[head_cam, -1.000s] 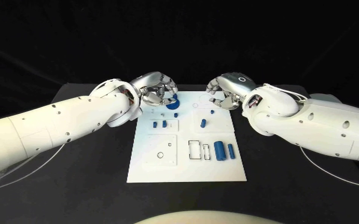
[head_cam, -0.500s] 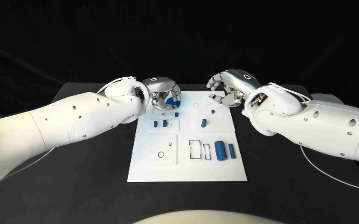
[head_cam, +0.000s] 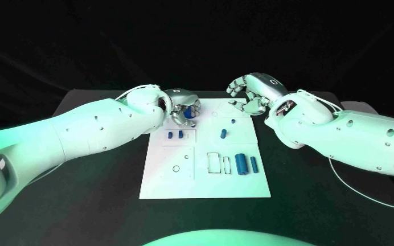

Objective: Assemble the parts on the task board

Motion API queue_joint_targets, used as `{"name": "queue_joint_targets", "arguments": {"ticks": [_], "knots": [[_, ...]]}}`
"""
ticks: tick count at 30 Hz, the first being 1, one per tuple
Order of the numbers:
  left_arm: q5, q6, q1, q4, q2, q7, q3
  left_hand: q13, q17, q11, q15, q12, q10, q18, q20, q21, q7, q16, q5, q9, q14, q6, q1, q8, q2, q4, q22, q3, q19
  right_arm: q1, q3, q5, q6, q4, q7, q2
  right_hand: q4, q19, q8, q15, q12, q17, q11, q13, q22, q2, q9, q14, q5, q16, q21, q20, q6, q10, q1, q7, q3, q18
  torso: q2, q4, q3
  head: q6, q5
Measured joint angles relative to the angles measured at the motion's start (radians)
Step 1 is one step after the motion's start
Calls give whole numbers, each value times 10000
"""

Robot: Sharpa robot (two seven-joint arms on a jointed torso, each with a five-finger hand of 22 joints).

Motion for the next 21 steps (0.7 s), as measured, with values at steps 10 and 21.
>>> {"name": "queue_joint_targets", "arguments": {"ticks": [10,21], "knots": [[-225,423,-1,-19,83,-230,-14,-26,130,-30,-10,-2,147,2,0,305,-34,156,1,-32,83,122,85,-40,85,-91,315,91,73,22,7,103,-64,51,10,-57,0,0,0,0,0,-1,0,-11,-2,0,0,0,57,0,0,0,1,0,0,-1,0,0,26,-21,19,-34,2],[-342,591,-27,-242,253,-313,-33,-89,203,-144,-115,-46,430,3,-89,648,-153,291,-93,-94,188,311,188,-40,188,-259,743,428,162,38,14,138,-87,114,11,-80,0,0,0,0,0,8,36,-10,6,0,1,0,57,69,239,0,40,36,0,33,0,0,26,-16,12,-53,6]]}}
